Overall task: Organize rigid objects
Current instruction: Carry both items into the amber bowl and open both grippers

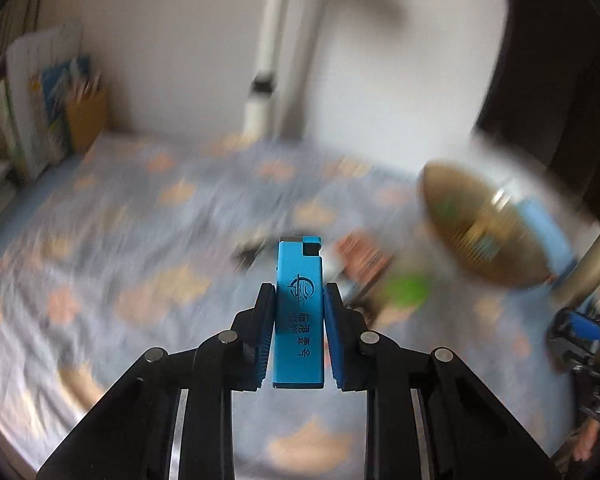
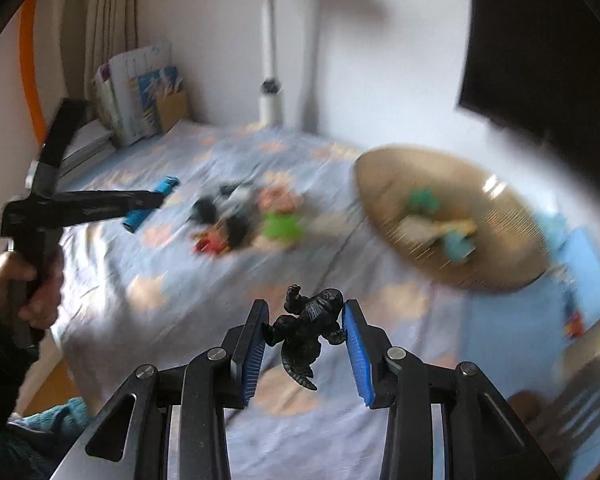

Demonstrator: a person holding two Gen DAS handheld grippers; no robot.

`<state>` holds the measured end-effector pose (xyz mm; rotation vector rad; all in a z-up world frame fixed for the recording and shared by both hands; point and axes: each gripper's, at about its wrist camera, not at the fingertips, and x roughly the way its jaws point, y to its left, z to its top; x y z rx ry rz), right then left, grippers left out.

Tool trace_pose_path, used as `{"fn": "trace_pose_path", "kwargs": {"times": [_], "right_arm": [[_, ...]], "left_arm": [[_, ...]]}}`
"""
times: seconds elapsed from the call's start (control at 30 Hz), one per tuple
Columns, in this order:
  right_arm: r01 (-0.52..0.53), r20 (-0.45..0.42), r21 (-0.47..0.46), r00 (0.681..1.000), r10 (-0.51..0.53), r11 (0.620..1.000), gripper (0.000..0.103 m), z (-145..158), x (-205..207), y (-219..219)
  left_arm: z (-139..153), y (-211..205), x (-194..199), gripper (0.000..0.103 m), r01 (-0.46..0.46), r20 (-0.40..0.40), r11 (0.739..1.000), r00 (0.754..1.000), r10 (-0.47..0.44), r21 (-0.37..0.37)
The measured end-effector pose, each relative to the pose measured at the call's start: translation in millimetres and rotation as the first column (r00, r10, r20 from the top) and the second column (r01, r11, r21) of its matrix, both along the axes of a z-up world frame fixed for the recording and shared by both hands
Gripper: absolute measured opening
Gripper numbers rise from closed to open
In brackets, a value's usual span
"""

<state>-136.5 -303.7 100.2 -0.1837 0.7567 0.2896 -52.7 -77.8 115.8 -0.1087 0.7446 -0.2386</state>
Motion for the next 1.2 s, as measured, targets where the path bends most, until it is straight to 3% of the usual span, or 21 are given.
{"fn": "trace_pose_path", "kwargs": {"times": [0.13,0.23,0.3,0.43,0.7,0.77,0.87,0.93,1.07,1.2], "right_arm": [[0.054,0.087,-0.035,0.995,-0.051,0.998,0.037,36,18,-27],[0.090,0.119,-0.046,0.989,-0.084,0.995,0.037,55,34,-42],[0.090,0.115,-0.067,0.990,-0.082,0.994,0.037,59,45,-46],[0.082,0.066,-0.101,0.995,-0.076,0.991,0.037,48,68,-54],[0.094,-0.032,-0.107,0.995,-0.098,0.990,0.037,13,90,-74],[0.089,-0.040,-0.113,0.995,-0.094,0.990,0.037,10,90,-75],[0.097,-0.049,-0.118,0.993,-0.103,0.988,0.039,8,92,-75],[0.130,-0.039,-0.129,0.990,-0.136,0.983,0.051,11,92,-79],[0.190,0.051,-0.074,0.981,-0.187,0.979,0.053,48,71,-94],[0.184,0.143,-0.034,0.974,-0.178,0.982,0.062,83,42,-83]], "left_arm": [[47,-46,24,0.021,0.070,0.076,0.994,0.995,-0.063,-0.089],[59,-80,51,0.021,0.092,0.063,0.978,0.995,-0.081,-0.187],[52,-106,70,0.021,0.102,0.019,0.965,0.995,-0.101,-0.241],[23,-149,90,0.021,0.138,-0.060,0.956,0.985,-0.159,-0.260],[-19,-187,94,0.021,0.186,-0.154,0.953,0.962,-0.226,-0.238],[-19,-189,94,0.022,0.186,-0.159,0.952,0.960,-0.228,-0.241],[-13,-184,95,0.045,0.190,-0.148,0.951,0.962,-0.230,-0.244],[0,-168,89,0.054,0.176,-0.114,0.954,0.971,-0.208,-0.241],[39,-116,66,0.072,0.152,0.023,0.958,0.988,-0.151,-0.244],[68,-62,34,0.077,0.078,0.129,0.974,0.990,-0.051,-0.214]]}}
